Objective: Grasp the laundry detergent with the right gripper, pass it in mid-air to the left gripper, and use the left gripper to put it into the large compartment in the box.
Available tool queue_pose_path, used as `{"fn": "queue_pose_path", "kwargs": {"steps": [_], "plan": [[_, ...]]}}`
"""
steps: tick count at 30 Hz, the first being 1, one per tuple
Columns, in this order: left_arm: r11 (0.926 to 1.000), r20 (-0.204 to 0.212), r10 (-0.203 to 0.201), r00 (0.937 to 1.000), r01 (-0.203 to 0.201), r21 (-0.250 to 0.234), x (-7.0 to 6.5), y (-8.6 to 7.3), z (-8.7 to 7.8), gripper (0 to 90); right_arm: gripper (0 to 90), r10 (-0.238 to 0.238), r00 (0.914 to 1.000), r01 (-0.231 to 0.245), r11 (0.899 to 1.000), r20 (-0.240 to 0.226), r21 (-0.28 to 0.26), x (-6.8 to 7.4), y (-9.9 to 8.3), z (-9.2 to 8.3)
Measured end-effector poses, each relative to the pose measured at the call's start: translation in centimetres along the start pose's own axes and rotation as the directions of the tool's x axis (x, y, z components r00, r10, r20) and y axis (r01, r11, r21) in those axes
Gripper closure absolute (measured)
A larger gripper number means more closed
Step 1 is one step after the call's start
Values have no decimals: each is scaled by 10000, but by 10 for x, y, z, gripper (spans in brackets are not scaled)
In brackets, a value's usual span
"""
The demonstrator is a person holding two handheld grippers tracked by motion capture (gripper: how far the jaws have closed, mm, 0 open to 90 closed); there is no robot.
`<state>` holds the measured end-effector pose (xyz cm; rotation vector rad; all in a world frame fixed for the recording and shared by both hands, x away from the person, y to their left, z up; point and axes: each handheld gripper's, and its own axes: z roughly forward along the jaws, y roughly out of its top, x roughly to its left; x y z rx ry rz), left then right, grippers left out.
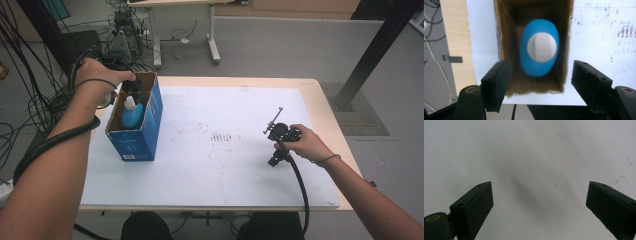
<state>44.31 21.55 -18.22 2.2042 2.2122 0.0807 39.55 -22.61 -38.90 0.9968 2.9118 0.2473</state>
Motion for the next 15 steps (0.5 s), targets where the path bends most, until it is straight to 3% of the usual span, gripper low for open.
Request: {"fn": "queue_pose_path", "kwargs": {"steps": [5,15], "plan": [[9998,95,195,9998,-194,-81,-4,-8,-7,270,74,-195,9998,195,9997,43,116,4,2,-2],[9974,306,707,9970,-703,-135,-22,-20,-11,112,75,-243,9994,240,9996,233,140,6,7,-8]]}}
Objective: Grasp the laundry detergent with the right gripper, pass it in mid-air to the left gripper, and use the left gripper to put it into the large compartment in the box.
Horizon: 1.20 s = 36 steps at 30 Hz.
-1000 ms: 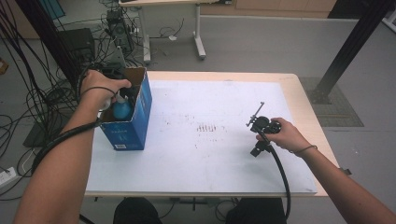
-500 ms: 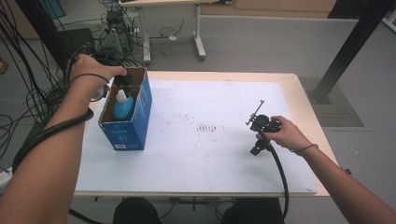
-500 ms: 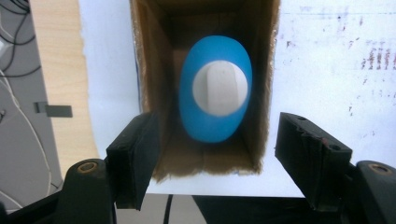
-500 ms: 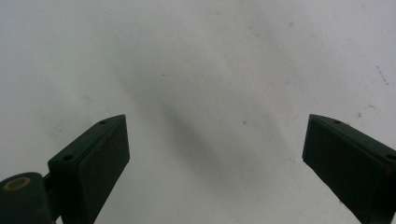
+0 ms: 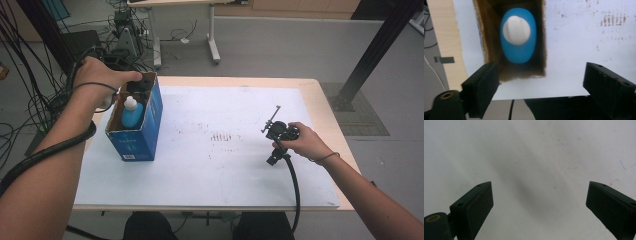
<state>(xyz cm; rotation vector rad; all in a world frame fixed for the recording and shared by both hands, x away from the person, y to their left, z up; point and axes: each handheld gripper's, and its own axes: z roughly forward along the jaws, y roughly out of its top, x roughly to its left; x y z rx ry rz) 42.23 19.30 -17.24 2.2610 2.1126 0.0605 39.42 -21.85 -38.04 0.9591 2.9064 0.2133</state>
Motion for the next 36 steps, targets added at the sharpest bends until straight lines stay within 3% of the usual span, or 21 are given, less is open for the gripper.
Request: {"fn": "queue_pose_path", "kwargs": {"steps": [9,15,22,24,30,36], "plan": [[9988,124,472,9988,-471,-124,-18,-6,-1,55,75,9,9999,-10,9999,118,110,0,5,-5],[9945,370,1030,9940,-1022,-249,-40,-9,-1,52,74,13,9999,-15,9999,112,129,0,4,-4],[9791,600,2027,9774,-2012,-301,-76,-14,8,51,74,108,9999,-110,9998,72,176,0,1,-3],[9714,620,2369,9696,-2354,-303,-89,-16,13,51,74,137,9999,-139,9997,99,204,1,-1,-2],[9593,696,2818,9570,-2796,-390,-112,-19,21,51,74,201,9998,-203,9996,75,211,0,-3,-1],[9423,707,3340,9399,-3313,-479,-131,-24,31,51,74,218,9998,-218,9995,13,229,1,-4,2]]}}
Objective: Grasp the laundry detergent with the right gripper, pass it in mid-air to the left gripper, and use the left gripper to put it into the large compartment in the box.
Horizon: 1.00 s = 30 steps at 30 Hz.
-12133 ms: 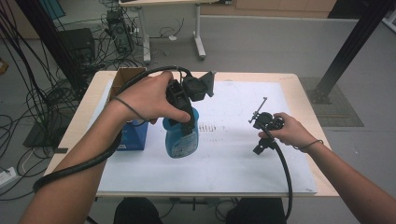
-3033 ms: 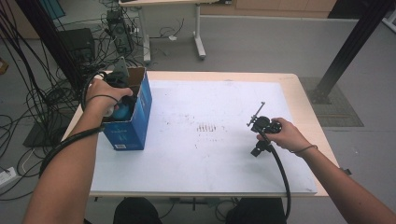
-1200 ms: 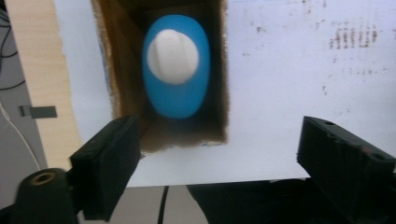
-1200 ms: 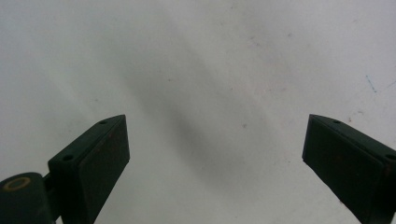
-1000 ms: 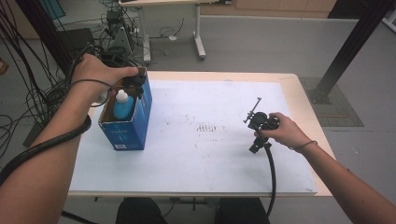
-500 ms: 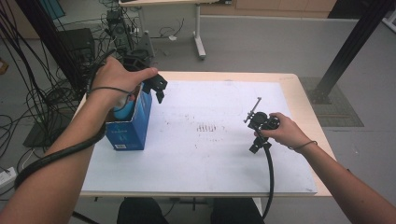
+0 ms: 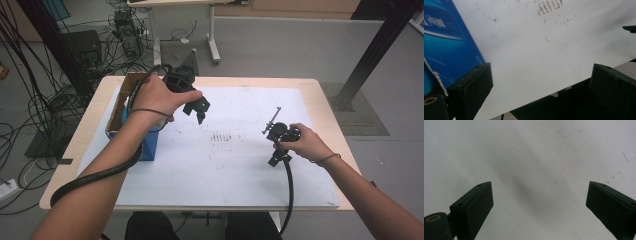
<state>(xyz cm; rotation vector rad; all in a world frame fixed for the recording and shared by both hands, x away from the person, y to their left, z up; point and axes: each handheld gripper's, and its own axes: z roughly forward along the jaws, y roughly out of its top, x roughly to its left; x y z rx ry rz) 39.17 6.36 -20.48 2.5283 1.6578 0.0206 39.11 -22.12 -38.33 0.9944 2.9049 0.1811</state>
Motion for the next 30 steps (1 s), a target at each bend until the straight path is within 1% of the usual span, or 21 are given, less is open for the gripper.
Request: {"fn": "queue_pose_path", "kwargs": {"steps": [4,8,10,11,13,15,17,18,19,20,21,24,25,30], "plan": [[9998,3,192,9998,-192,47,-8,-1,9,53,75,-45,10000,45,10000,9,-34,-1,0,0],[9993,122,344,9993,-346,115,-15,-2,20,56,75,-97,10000,97,9999,-6,-39,0,1,1],[9989,180,427,9989,-430,181,-17,-2,24,56,74,-44,10000,44,10000,-2,13,1,1,1],[9990,222,412,9989,-416,140,-19,-3,27,56,75,-89,10000,89,10000,-14,-19,1,2,1],[9986,247,483,9985,-488,208,-21,-3,31,57,74,-115,9999,115,9999,-15,-26,1,2,1],[9984,198,503,9985,-508,257,-22,-3,36,64,75,-86,10000,86,10000,-42,-30,2,3,2],[9986,228,461,9987,-466,261,-22,-3,41,68,74,-108,9999,108,9999,-53,-32,3,3,2],[9981,277,506,9983,-515,349,-22,-3,44,68,75,-150,9999,149,9999,-47,-31,3,3,2],[9987,295,446,9986,-453,244,-22,-3,47,68,75,-151,9999,151,9999,-48,-18,4,3,2],[9988,243,426,9988,-432,239,-23,-3,50,68,75,-120,9999,120,9999,-66,-17,4,3,3],[9986,175,418,9990,-423,301,-23,-3,55,68,75,-193,9998,193,9998,-67,-20,4,3,3],[9983,166,411,9990,-417,402,-24,-3,66,67,75,-164,9998,164,9999,-82,-9,5,3,4],[9987,171,352,9992,-358,371,-25,-3,69,67,75,-147,9998,146,9999,-102,-11,4,3,4],[9976,81,482,9988,-486,490,-28,-2,87,70,75,-121,9999,121,9999,-99,48,5,2,5]]}}
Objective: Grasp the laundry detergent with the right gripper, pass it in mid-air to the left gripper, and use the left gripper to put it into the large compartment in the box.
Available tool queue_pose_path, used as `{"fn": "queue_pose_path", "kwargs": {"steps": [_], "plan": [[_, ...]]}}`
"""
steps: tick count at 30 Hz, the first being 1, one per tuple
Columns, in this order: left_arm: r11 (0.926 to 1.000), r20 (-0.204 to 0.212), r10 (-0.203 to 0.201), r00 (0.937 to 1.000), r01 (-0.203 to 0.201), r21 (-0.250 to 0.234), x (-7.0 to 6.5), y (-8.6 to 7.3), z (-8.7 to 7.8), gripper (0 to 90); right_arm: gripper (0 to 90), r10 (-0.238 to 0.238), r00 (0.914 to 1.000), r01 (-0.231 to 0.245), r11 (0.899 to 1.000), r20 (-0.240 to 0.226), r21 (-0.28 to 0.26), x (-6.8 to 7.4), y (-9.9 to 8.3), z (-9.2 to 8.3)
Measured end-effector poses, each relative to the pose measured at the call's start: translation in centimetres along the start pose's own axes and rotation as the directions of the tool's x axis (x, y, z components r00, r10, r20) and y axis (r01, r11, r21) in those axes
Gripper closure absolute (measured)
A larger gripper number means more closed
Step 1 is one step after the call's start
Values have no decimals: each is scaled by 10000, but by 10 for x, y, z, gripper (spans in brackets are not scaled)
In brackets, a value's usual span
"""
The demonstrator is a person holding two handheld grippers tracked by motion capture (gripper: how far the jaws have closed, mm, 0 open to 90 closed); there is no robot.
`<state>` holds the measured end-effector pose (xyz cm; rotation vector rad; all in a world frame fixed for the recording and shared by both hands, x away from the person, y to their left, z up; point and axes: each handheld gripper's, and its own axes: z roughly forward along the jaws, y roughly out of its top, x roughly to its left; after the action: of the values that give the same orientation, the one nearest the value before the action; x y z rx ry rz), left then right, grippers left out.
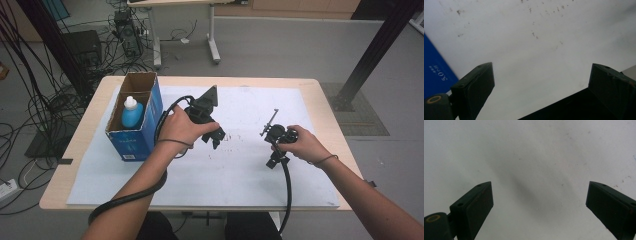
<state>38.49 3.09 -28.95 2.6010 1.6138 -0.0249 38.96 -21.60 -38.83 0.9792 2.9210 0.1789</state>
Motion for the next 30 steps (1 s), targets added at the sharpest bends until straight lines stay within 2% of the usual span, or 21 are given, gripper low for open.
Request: {"fn": "queue_pose_path", "kwargs": {"steps": [4,9,14,20,30], "plan": [[9999,-330,-71,9994,76,132,0,1,14,73,74,-40,10000,40,10000,6,-23,-1,-1,0],[9995,-18,-236,9997,237,205,4,0,31,77,74,86,10000,-86,10000,-2,-14,-1,-1,0],[9990,62,-321,9995,318,322,4,-1,41,82,75,27,10000,-27,10000,6,0,-1,-1,0],[9987,173,-321,9993,314,389,3,-1,46,82,74,6,10000,-6,10000,-15,2,-1,0,2],[9987,182,-358,9992,351,360,6,-3,43,83,75,73,10000,-73,10000,33,39,0,0,0]]}}
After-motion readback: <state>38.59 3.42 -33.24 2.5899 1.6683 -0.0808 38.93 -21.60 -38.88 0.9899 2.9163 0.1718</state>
